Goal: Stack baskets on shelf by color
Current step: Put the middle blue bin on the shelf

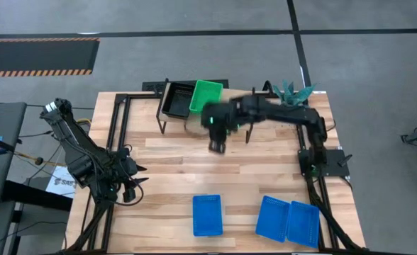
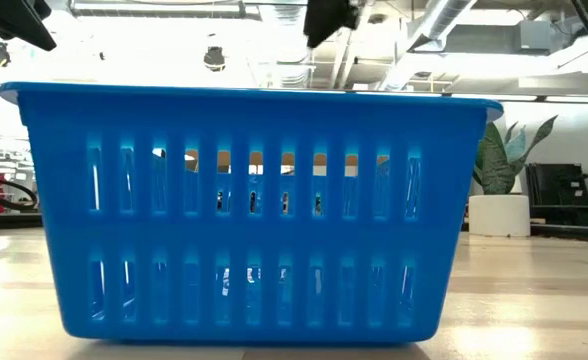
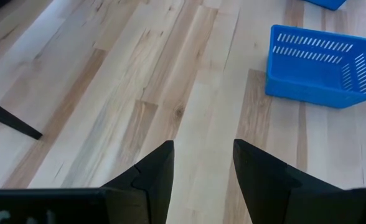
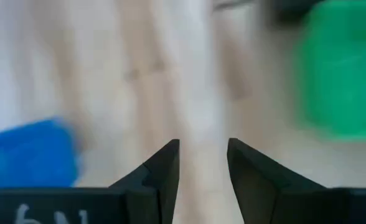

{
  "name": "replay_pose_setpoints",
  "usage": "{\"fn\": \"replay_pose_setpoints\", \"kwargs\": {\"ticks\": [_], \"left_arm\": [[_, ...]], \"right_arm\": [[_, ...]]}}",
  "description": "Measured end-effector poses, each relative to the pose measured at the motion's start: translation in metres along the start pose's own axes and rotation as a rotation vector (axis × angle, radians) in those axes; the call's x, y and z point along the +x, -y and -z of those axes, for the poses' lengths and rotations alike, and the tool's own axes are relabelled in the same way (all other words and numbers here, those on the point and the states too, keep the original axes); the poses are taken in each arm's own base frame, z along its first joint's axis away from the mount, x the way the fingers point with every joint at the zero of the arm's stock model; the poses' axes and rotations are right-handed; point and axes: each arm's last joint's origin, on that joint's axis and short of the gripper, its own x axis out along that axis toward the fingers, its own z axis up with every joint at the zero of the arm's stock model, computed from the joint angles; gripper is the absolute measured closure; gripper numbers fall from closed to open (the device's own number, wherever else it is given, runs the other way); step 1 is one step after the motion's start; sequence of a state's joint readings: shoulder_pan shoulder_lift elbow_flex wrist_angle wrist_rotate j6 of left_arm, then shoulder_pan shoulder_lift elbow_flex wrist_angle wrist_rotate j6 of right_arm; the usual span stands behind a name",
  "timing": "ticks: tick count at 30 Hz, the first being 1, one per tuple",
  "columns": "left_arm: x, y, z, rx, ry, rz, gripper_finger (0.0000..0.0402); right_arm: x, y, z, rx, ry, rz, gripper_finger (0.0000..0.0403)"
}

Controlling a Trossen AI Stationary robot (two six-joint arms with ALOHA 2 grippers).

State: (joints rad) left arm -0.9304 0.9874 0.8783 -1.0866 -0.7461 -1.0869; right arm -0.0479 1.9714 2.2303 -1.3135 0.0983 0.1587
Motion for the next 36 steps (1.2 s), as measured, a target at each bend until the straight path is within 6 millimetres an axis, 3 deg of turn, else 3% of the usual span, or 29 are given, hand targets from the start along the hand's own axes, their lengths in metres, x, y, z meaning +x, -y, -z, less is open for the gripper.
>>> {"fn": "replay_pose_setpoints", "kwargs": {"ticks": [5, 11, 16, 20, 27, 36], "left_arm": [[0.0, 0.0, 0.0, 0.006, 0.003, -0.002, 0.0248], [0.0, 0.0, 0.0, 0.044, 0.006, -0.003, 0.0248], [0.0, 0.0, 0.0, 0.055, 0.006, -0.004, 0.0248], [0.0, 0.0, -0.001, 0.052, 0.017, -0.007, 0.0248], [0.0, 0.003, -0.003, 0.023, 0.057, 0.004, 0.0248], [0.0, 0.005, -0.003, -0.011, 0.039, 0.028, 0.0248]], "right_arm": [[0.006, -0.065, 0.036, -0.016, -0.256, -0.027, 0.0246], [0.021, -0.153, 0.109, 0.018, -0.456, 0.075, 0.0249], [0.014, -0.211, 0.17, 0.126, -0.547, 0.07, 0.0234], [0.0, -0.25, 0.203, 0.247, -0.526, 0.017, 0.0214], [-0.014, -0.282, 0.245, 0.339, -0.453, 0.058, 0.0175], [0.024, -0.301, 0.264, 0.27, -0.461, 0.146, 0.0168]]}}
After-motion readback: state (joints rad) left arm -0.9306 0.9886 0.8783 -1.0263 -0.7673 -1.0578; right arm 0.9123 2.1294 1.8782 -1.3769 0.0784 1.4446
